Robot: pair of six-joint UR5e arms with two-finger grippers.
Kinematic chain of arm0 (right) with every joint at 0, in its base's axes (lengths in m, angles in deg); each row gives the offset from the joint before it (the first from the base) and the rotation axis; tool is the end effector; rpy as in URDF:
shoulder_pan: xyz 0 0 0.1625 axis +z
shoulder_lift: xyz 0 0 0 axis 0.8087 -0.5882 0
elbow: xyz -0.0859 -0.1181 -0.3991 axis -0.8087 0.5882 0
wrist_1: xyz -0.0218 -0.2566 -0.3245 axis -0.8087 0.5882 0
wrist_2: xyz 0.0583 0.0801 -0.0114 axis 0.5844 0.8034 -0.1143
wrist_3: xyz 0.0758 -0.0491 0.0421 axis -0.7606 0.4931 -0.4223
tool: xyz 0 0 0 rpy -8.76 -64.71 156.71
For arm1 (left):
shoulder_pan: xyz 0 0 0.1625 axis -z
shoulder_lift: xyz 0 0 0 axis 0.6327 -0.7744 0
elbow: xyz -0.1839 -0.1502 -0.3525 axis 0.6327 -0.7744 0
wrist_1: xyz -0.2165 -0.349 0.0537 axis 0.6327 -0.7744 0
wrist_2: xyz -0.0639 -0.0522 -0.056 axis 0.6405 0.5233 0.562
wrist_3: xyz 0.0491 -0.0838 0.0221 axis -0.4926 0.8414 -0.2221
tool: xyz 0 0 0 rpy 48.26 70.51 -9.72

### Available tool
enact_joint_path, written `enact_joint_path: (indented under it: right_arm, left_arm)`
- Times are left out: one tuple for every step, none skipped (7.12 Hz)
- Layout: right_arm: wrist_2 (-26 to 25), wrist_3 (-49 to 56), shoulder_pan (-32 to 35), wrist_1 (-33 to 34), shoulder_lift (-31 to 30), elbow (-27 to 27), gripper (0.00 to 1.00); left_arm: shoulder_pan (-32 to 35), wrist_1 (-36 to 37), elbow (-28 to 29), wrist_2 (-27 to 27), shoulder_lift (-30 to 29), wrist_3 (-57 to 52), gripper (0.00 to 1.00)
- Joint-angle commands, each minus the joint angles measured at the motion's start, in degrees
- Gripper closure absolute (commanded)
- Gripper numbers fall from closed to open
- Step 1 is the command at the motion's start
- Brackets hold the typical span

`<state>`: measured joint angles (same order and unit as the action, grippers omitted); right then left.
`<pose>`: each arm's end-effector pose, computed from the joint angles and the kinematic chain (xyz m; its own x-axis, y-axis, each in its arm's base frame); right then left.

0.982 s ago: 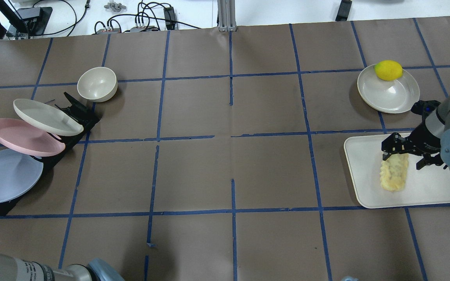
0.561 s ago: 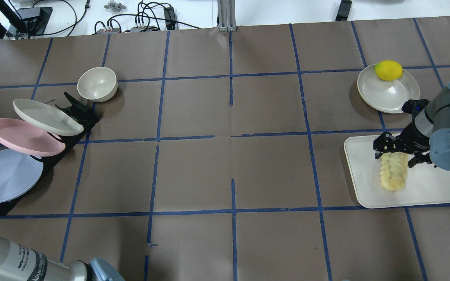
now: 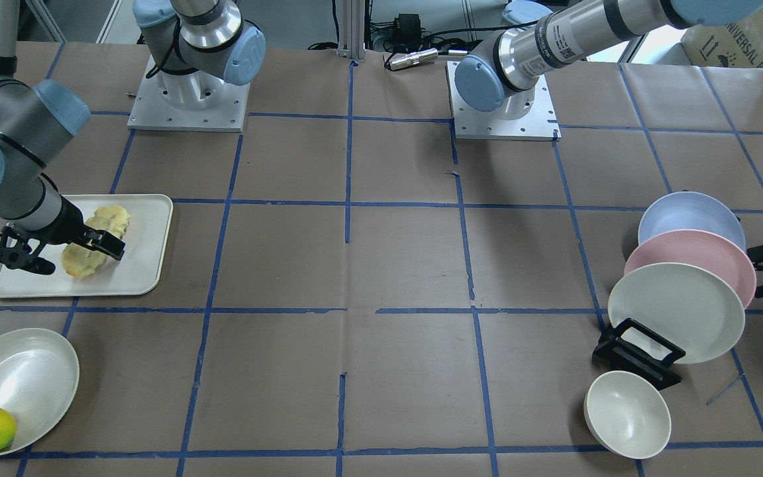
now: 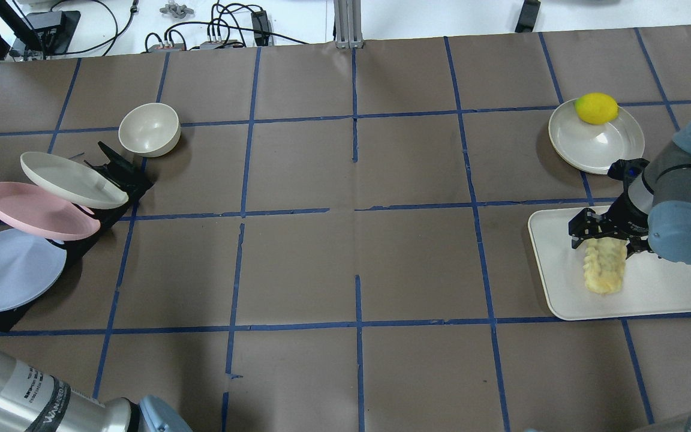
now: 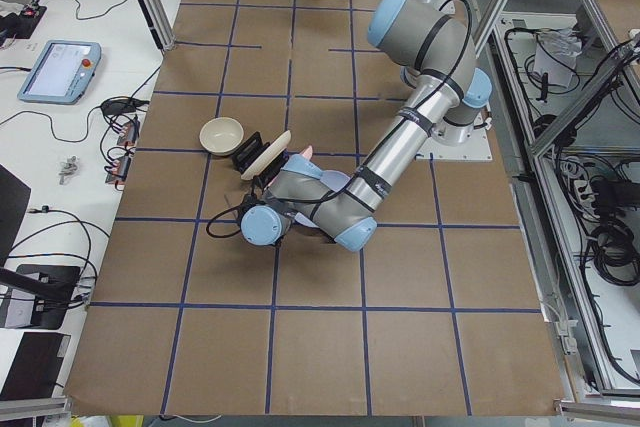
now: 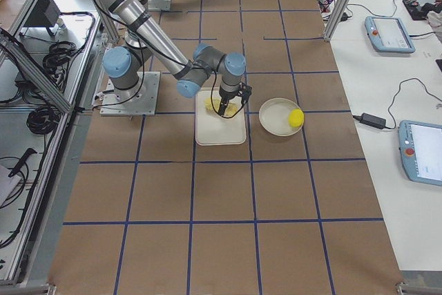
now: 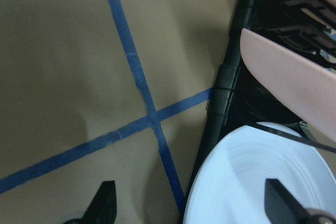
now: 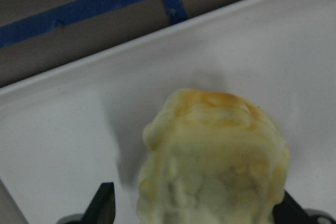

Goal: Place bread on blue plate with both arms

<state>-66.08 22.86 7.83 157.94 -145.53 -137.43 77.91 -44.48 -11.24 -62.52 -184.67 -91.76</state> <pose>-0.0996 -0.4634 0.1723 -0.9581 0.2863 -0.0048 0.2832 0.9501 0.1305 0.4276 -0.5391 0.2049 -0.8366 0.2687 0.4774 0.2878 0.9571 -0.0342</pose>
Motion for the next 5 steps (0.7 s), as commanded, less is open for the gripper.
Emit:
enact_joint_path:
  right_arm:
    - [-0.1,0.0,0.0,0.2,0.1,-0.1,0.20]
    - [-1.5,0.0,0.0,0.2,0.0,-0.2,0.36]
    - [-1.7,-0.1,0.0,0.2,0.0,-0.2,0.52]
    - [-1.6,-0.1,0.0,0.2,0.0,-0.2,0.65]
    - [-1.7,0.0,0.0,-0.1,-0.3,0.2,0.81]
  left_arm:
    - [-0.4,-0.5,-3.4,0.1,0.6,-0.4,0.00]
    - [-0.6,-0.6,-3.9,-0.2,0.5,-0.3,0.00]
    - [-1.9,-0.6,-3.8,-1.3,0.1,-0.7,0.00]
    - [-2.6,-0.9,-3.9,-3.3,0.0,-0.7,0.00]
    - [-2.7,-1.4,-3.9,-4.4,0.0,-0.5,0.00]
